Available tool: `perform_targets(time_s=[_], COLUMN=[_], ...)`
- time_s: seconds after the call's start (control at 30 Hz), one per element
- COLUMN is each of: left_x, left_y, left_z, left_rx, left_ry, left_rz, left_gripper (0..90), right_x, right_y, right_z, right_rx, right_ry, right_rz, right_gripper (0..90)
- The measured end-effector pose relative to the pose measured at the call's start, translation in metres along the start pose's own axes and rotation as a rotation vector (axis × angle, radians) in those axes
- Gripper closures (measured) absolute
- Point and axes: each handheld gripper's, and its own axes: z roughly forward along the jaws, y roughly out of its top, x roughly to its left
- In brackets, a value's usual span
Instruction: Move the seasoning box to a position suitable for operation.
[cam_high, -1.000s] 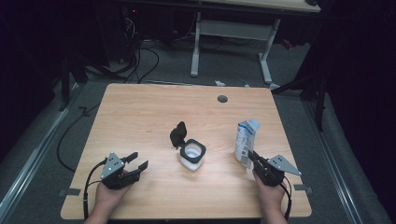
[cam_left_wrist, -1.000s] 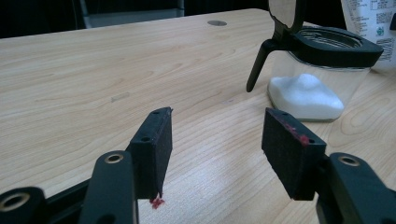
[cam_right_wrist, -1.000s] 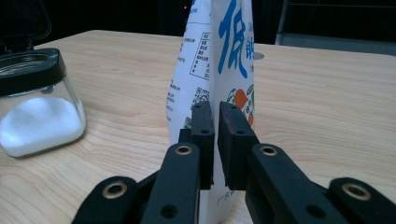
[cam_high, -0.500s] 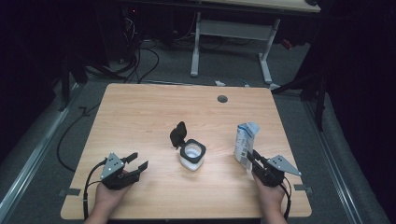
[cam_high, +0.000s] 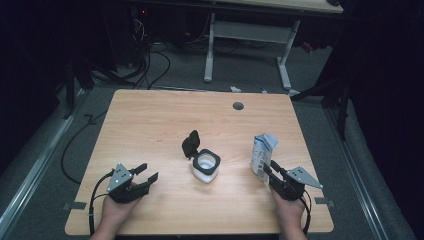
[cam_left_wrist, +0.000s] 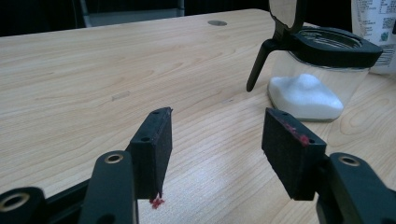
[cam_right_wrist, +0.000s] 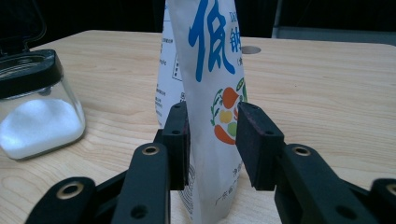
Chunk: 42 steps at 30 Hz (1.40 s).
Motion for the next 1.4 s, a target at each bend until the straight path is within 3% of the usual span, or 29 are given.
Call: perform_targets(time_s=[0.27, 0.67, 0.87, 1.03, 1.4], left_x=[0.000, -0.001, -0.001, -0.003, -0.009], left_y=[0.000, 0.000, -0.003, -0.006, -0.015], left_z=[0.000, 0.000, 0.000, -0.001, 0.002], left_rx=[0.001, 0.007, 0.019, 0.030, 0.052], left_ry=[0.000, 0.000, 0.007, 0.009, 0.038], left_rz=[-0.001, -0.002, -0.006, 0.003, 0.019], left_gripper=[43.2, 43.3, 43.3, 43.3, 41.0], right_x=[0.001, 0.013, 0.018, 0.023, 0.031], right_y=[0.000, 0.000, 0.000, -0.003, -0.015], right_z=[0.001, -0.002, -0.009, -0.017, -0.039], right_rx=[0.021, 0.036, 0.041, 0.053, 0.075], right_ry=[0.006, 0.000, -0.009, -0.021, -0.027], right_rz=[0.008, -0.026, -0.029, -0.059, -0.051], right_gripper=[55.9, 39.1, 36.0, 35.3, 37.9])
